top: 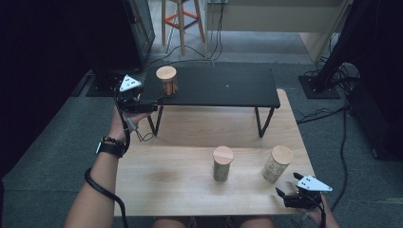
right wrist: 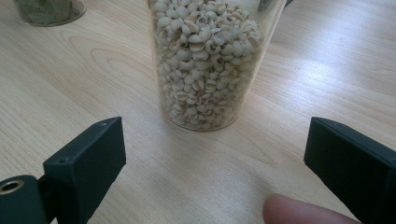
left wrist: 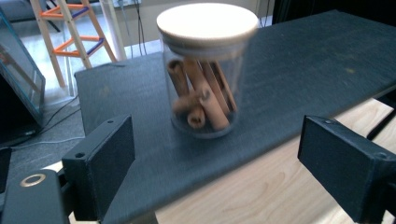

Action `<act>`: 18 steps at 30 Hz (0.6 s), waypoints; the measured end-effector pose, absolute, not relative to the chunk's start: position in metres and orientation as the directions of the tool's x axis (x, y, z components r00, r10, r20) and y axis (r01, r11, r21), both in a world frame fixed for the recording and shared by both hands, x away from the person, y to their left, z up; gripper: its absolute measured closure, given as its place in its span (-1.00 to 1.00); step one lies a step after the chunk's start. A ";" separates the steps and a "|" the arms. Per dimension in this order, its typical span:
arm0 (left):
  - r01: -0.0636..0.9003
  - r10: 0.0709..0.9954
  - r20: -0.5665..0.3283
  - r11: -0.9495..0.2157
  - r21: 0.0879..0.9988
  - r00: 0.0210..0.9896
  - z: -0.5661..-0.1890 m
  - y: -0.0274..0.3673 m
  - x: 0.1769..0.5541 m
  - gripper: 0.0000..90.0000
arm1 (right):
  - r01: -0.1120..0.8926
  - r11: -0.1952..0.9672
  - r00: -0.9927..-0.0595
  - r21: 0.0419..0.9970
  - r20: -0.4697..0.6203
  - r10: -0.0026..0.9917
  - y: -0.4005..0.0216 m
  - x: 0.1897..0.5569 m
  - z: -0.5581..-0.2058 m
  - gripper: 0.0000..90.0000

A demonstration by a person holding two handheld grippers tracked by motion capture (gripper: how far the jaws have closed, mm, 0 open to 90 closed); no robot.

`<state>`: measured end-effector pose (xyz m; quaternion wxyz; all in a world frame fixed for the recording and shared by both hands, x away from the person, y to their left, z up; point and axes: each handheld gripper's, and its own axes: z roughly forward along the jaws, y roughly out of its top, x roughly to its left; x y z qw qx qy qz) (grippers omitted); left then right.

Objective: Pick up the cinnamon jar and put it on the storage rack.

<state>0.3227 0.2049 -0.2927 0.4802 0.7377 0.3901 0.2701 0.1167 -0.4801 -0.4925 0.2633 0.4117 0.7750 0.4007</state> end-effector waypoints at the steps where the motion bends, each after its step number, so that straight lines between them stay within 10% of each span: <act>1: 0.312 0.836 0.026 -0.234 0.921 0.549 -0.296 0.206 0.318 -0.75 | 0.427 0.340 -0.521 0.838 -0.079 0.850 -0.480 0.117 -0.493 -0.88; 18: 0.335 0.842 0.017 -0.233 0.913 0.540 -0.320 0.224 0.264 -0.75 | 0.422 0.325 -0.513 0.846 -0.072 0.855 -0.481 0.115 -0.494 -0.88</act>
